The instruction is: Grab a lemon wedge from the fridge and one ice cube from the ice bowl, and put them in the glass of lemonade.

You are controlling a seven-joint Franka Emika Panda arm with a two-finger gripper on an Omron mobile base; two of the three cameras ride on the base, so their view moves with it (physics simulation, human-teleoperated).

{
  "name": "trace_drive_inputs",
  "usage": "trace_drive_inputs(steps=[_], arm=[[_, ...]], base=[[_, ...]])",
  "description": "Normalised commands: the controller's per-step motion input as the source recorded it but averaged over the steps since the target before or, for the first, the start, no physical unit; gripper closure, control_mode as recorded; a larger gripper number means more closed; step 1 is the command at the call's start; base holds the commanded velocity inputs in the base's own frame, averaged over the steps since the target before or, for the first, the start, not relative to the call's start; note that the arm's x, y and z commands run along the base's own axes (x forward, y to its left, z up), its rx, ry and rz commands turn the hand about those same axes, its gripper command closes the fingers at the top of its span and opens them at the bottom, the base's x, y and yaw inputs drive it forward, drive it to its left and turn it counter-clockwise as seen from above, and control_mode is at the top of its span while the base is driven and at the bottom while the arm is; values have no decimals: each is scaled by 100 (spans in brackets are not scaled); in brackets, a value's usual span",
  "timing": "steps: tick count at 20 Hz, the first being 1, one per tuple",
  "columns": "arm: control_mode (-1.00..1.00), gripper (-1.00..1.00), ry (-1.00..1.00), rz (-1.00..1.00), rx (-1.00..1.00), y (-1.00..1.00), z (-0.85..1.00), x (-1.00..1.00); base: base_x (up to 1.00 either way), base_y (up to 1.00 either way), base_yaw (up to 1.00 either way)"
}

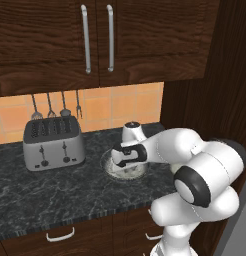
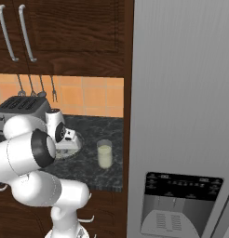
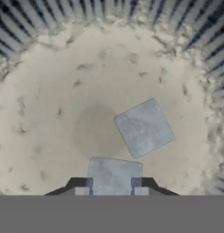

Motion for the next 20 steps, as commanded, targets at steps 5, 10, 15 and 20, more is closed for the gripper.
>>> trace_drive_inputs(steps=[5,10,15,20], arm=[[-100,100,-7,0,10,-4,46,0],[-100,100,-11,0,9,-2,31,0],[-100,100,-10,0,7,-7,11,-3],[-100,100,-6,-5,3,0,4,-22]], base=[[0,0,0],[0,0,0],[0,0,0],[0,0,0]])
